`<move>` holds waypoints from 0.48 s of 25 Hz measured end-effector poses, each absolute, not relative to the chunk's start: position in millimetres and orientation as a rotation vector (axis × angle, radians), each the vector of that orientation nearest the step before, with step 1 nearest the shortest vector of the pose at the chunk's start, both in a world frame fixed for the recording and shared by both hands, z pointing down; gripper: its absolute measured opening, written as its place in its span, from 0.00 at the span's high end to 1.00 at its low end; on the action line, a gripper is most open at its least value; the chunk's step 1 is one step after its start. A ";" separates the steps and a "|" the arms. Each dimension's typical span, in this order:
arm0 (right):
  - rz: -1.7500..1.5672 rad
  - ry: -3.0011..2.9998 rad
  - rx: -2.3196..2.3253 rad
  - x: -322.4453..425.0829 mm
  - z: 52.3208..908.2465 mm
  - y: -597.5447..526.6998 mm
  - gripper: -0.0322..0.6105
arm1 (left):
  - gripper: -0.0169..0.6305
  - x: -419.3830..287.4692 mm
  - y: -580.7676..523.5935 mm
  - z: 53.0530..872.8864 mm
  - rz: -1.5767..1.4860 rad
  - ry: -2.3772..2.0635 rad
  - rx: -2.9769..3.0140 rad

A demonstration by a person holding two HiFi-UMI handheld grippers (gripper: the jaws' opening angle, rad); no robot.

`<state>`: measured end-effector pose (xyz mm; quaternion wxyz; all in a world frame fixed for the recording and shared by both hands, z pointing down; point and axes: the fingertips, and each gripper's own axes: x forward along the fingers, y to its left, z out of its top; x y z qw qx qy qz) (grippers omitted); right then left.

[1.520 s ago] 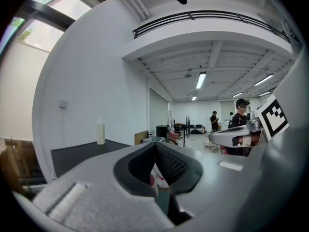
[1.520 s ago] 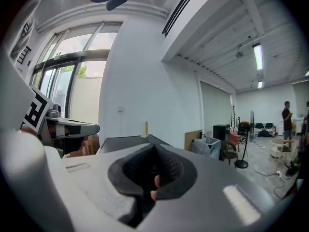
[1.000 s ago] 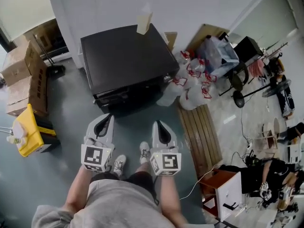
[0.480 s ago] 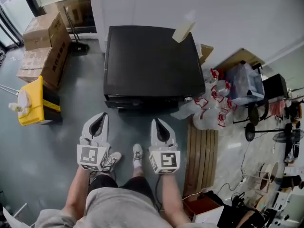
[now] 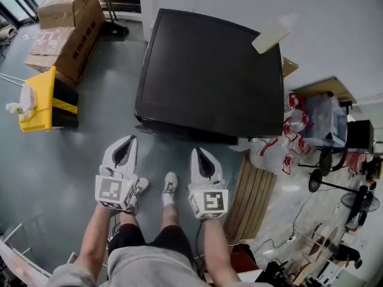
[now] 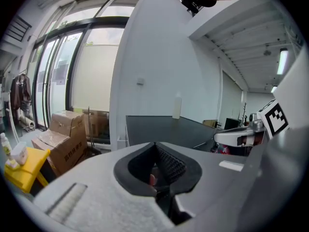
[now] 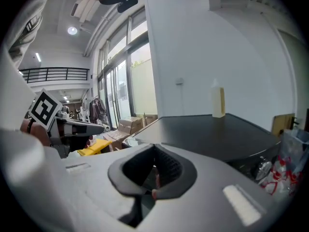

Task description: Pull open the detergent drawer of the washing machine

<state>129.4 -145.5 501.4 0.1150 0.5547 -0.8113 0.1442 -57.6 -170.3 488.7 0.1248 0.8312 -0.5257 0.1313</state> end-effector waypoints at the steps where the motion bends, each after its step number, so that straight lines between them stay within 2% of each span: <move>1: 0.432 -2.378 1.610 128.1 508.1 -148.3 0.94 | 0.96 -58.9 -172.3 494.6 0.386 -1.532 2.413; 6: 0.453 -2.407 1.509 118.0 538.0 -158.4 0.94 | 0.96 -66.6 -177.2 522.3 0.385 -1.505 2.395; 8: 0.470 -2.417 1.476 119.2 546.4 -160.6 0.90 | 0.95 -63.5 -178.1 529.0 0.380 -1.466 2.411; 9: 0.479 -2.428 1.456 119.0 549.4 -161.2 0.90 | 0.89 -60.8 -178.0 531.3 0.375 -1.434 2.428; 10: 0.489 -2.444 1.430 117.4 552.1 -161.4 0.87 | 0.77 -58.5 -177.6 533.6 0.371 -1.400 2.444; 11: 0.499 -2.461 1.403 114.7 554.9 -161.2 0.79 | 0.69 -57.1 -177.5 536.5 0.373 -1.372 2.455; 12: 0.510 -2.477 1.378 111.8 557.9 -161.0 0.74 | 0.66 -56.4 -177.7 540.3 0.382 -1.350 2.463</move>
